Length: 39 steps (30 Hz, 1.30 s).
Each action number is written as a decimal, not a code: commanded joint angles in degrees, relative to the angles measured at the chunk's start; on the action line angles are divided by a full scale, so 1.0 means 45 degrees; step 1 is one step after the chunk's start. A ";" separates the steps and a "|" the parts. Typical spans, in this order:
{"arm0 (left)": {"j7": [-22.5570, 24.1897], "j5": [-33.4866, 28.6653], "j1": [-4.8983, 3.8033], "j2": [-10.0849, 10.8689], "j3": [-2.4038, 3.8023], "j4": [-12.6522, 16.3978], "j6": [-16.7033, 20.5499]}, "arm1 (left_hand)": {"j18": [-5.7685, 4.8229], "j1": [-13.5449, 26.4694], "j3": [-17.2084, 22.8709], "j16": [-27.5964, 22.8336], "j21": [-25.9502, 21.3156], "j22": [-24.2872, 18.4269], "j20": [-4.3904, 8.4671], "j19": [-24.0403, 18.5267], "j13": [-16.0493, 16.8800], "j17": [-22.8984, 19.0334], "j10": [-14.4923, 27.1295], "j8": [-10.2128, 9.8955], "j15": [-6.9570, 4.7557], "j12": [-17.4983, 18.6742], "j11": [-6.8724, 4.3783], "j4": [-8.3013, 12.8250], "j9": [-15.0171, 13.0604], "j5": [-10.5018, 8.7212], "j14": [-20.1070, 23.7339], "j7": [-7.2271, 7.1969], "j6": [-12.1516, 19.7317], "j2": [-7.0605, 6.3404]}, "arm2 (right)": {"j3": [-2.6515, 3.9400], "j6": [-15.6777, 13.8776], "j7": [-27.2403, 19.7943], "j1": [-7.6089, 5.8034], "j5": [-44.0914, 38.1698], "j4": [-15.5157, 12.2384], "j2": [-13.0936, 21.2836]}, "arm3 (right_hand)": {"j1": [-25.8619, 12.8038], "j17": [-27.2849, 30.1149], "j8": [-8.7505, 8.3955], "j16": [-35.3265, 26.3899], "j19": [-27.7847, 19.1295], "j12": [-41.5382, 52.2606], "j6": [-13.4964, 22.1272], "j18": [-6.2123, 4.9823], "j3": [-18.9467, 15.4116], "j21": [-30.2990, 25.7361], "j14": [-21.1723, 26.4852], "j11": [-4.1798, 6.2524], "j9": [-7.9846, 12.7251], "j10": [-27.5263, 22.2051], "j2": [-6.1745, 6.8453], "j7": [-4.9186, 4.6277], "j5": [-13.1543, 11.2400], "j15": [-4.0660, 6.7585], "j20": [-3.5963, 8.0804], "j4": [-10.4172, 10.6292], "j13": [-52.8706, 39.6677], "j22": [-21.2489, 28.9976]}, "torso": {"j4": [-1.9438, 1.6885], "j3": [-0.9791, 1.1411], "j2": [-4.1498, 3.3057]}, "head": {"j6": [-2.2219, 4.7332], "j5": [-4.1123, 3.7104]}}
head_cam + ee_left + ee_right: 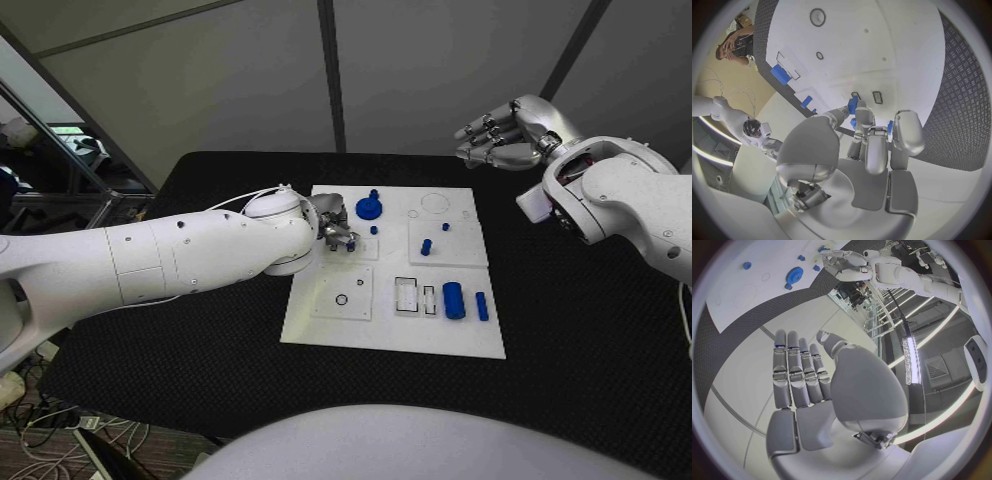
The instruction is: Assemble the parts on the task board
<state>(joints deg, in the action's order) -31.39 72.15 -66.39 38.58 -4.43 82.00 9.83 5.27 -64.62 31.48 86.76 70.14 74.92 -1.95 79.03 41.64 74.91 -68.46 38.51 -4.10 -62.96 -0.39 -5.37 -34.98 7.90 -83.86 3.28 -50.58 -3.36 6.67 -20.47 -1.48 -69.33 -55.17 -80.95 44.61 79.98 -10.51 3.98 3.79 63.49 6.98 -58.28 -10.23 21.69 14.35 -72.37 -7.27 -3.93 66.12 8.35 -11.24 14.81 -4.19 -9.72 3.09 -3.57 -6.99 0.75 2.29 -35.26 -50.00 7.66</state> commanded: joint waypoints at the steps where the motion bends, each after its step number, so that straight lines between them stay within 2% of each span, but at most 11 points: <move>1: -0.0005 0.0118 -0.0010 0.0005 0.0005 0.0013 -0.0323 | -0.0141 -0.0099 0.1901 0.0044 0.0071 0.0708 -0.0026 0.0091 0.0026 0.2175 -0.0326 0.0051 -0.0082 -0.0049 -0.0205 0.1798 -0.0023 0.0069 -0.1038 -0.0097 -0.0027 0.0004 | 0.0009 0.0151 -0.0180 -0.0024 -0.0127 -0.0016 -0.0009 | -0.0127 0.0018 -0.0054 -0.0047 0.0042 -0.0046 0.0038 -0.0036 -0.0023 -0.0050 0.0018 -0.0064 0.0020 -0.0007 0.0025 -0.0027 0.0052 -0.0028 -0.0033 0.0028 0.0003 0.0017 | 0.0010 -0.0005 -0.0006 | 0.0001 0.0020; 6: -0.0009 0.0118 -0.0009 0.0014 0.0005 0.0022 -0.0428 | -0.0142 -0.0096 0.1911 0.0045 0.0073 0.0710 -0.0026 0.0092 0.0031 0.2175 -0.0331 0.0053 -0.0083 -0.0053 -0.0205 0.1800 -0.0026 0.0074 -0.1038 -0.0097 -0.0029 -0.0002 | 0.0009 0.0183 -0.0188 -0.0024 -0.0182 -0.0019 -0.0004 | -0.0130 0.0023 -0.0053 -0.0045 0.0045 -0.0047 0.0039 -0.0038 -0.0025 -0.0057 0.0017 -0.0064 0.0019 -0.0007 0.0024 -0.0026 0.0054 -0.0028 -0.0034 0.0030 0.0002 0.0022 | 0.0019 -0.0004 0.0001 | 0.0001 0.0022; 12: -0.0010 0.0124 -0.0008 0.0038 0.0005 0.0051 -0.0528 | -0.0140 -0.0084 0.1979 0.0037 0.0067 0.0708 -0.0021 0.0091 0.0032 0.2163 -0.0345 0.0066 -0.0087 -0.0056 -0.0210 0.1823 -0.0042 0.0105 -0.1036 -0.0101 -0.0031 -0.0044 | 0.0009 0.0246 -0.0208 -0.0024 -0.0204 -0.0013 -0.0004 | -0.0130 0.0023 -0.0053 -0.0045 0.0045 -0.0047 0.0039 -0.0038 -0.0025 -0.0057 0.0017 -0.0064 0.0019 -0.0007 0.0024 -0.0026 0.0054 -0.0028 -0.0034 0.0030 0.0002 0.0022 | -0.0009 -0.0006 0.0001 | 0.0001 0.0008; 23: -0.0011 0.0128 -0.0006 -0.0012 0.0005 -0.0012 -0.0647 | -0.0140 -0.0084 0.1979 0.0037 0.0067 0.0708 -0.0021 0.0091 0.0032 0.2163 -0.0345 0.0066 -0.0087 -0.0056 -0.0210 0.1823 -0.0042 0.0105 -0.1036 -0.0101 -0.0031 -0.0044 | 0.0009 0.0304 -0.0237 -0.0024 -0.0209 -0.0008 -0.0025 | -0.0135 0.0032 -0.0052 -0.0045 0.0048 -0.0052 0.0042 -0.0039 -0.0028 -0.0069 0.0020 -0.0064 0.0019 -0.0009 0.0024 -0.0026 0.0058 -0.0030 -0.0037 0.0032 0.0002 0.0031 | 0.0027 -0.0006 -0.0015 | 0.0001 -0.0005; 29: -0.0014 0.0128 -0.0007 -0.0047 0.0006 -0.0057 -0.0749 | -0.0140 -0.0084 0.1979 0.0037 0.0067 0.0708 -0.0021 0.0091 0.0032 0.2163 -0.0345 0.0066 -0.0087 -0.0056 -0.0210 0.1823 -0.0042 0.0105 -0.1036 -0.0101 -0.0031 -0.0044 | 0.0009 0.0311 -0.0250 -0.0024 -0.0210 -0.0024 -0.0022 | -0.0136 0.0035 -0.0052 -0.0045 0.0049 -0.0053 0.0043 -0.0039 -0.0028 -0.0073 0.0021 -0.0064 0.0019 -0.0010 0.0023 -0.0026 0.0060 -0.0030 -0.0038 0.0033 0.0002 0.0034 | 0.0003 -0.0005 -0.0022 | 0.0001 -0.0008; 39: -0.0010 0.0125 -0.0007 -0.0094 0.0006 -0.0113 -0.1179 | -0.0150 0.0035 0.2101 0.0092 0.0107 0.0739 -0.0010 0.0114 0.0295 0.2261 -0.0502 0.0104 -0.0095 -0.0207 -0.0223 0.1855 -0.0081 0.0187 -0.1064 -0.0122 -0.0079 -0.0242 | 0.0009 0.0324 -0.0259 -0.0024 -0.0227 -0.0053 -0.0004 | -0.0149 0.0060 -0.0055 -0.0045 0.0056 -0.0066 0.0059 -0.0042 -0.0048 -0.0104 0.0031 -0.0069 0.0020 -0.0020 0.0052 -0.0030 0.0069 -0.0034 -0.0045 0.0031 0.0002 0.0057 | 0.0019 -0.0005 -0.0021 | 0.0001 -0.0021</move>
<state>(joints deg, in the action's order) -31.38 72.41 -66.61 38.28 -4.23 81.52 7.00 5.27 -64.24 31.96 86.99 70.34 74.91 -1.96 79.02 42.87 74.91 -68.94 38.62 -4.04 -63.64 -0.09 -5.61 -35.25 8.48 -83.92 3.08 -50.79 -3.81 6.67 -19.32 -2.00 -69.33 -55.94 -81.07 44.57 79.90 -10.28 3.98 3.80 63.49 6.98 -58.28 -10.24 21.69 14.09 -72.38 -7.27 -3.93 66.12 8.44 -11.24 14.81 -4.19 -9.72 3.09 -3.57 -6.78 0.82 2.26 -35.34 -50.01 7.60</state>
